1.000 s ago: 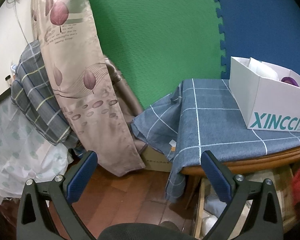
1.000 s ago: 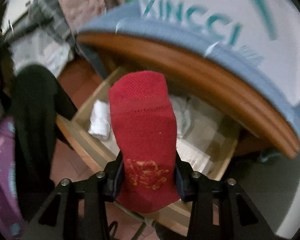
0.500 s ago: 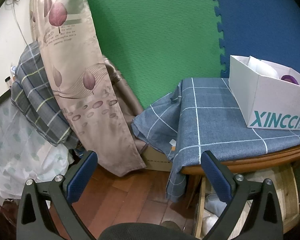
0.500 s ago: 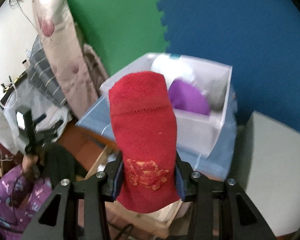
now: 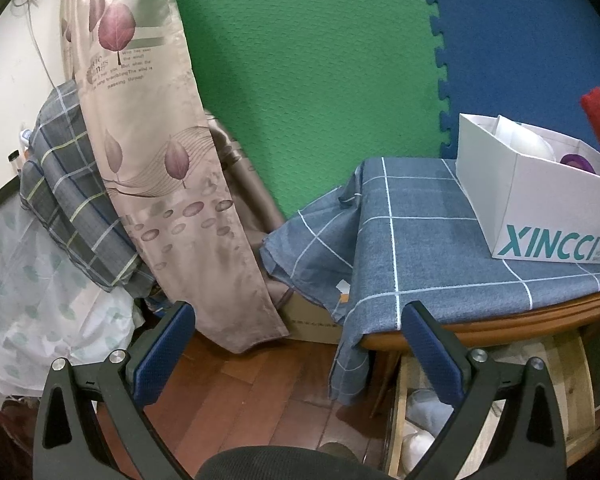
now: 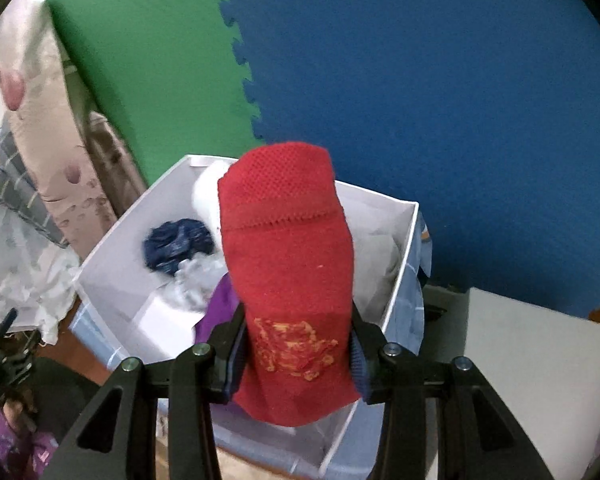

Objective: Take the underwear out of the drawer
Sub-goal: 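Lift the red sock with the right gripper and release it into the shoe box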

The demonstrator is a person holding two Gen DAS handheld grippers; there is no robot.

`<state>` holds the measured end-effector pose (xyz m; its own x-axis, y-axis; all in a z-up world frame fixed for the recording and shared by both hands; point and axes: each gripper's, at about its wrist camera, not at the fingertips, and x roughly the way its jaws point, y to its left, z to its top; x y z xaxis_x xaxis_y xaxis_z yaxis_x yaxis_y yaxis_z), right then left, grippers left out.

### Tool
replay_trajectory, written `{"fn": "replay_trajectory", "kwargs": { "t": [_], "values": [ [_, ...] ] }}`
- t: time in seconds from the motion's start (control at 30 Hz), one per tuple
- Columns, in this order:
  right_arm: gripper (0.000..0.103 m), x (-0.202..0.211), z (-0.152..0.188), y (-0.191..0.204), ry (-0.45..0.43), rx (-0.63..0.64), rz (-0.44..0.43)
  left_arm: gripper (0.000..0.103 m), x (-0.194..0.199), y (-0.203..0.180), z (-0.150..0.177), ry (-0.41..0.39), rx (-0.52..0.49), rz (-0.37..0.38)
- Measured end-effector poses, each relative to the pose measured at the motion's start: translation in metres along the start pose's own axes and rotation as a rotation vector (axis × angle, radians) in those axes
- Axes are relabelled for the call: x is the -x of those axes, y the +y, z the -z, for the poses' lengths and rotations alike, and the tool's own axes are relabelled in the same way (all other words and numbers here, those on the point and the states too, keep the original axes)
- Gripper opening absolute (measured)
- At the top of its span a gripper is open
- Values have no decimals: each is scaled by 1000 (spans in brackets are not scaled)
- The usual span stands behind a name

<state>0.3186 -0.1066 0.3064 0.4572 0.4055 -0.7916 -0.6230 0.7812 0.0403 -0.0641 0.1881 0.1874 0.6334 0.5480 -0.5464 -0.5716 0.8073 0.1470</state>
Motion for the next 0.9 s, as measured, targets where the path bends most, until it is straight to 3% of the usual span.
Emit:
{"fn": "replay_trajectory", "kwargs": {
  "t": [0.23, 0.53, 0.6, 0.73, 0.83, 0.9],
  "values": [
    [43, -52, -23, -8, 68, -27, 28, 102, -1, -3, -1, 1, -3, -4],
    [52, -72, -32, -22, 70, -104, 25, 102, 1, -3, -2, -2, -3, -4],
    [53, -65, -31, -23, 34, -120, 27, 102, -1, -4, -2, -3, -5, -3],
    [53, -22, -15, -17, -167, -156, -19, 102, -1, -4, -3, -3, -4, -3],
    [59, 23, 23, -3, -321, -154, -51, 102, -2, -3, -3, -4, -6, -3],
    [64, 49, 62, 13, -391, -120, -18, 102, -2, -3, -3, -5, -6, -2]
  ]
}}
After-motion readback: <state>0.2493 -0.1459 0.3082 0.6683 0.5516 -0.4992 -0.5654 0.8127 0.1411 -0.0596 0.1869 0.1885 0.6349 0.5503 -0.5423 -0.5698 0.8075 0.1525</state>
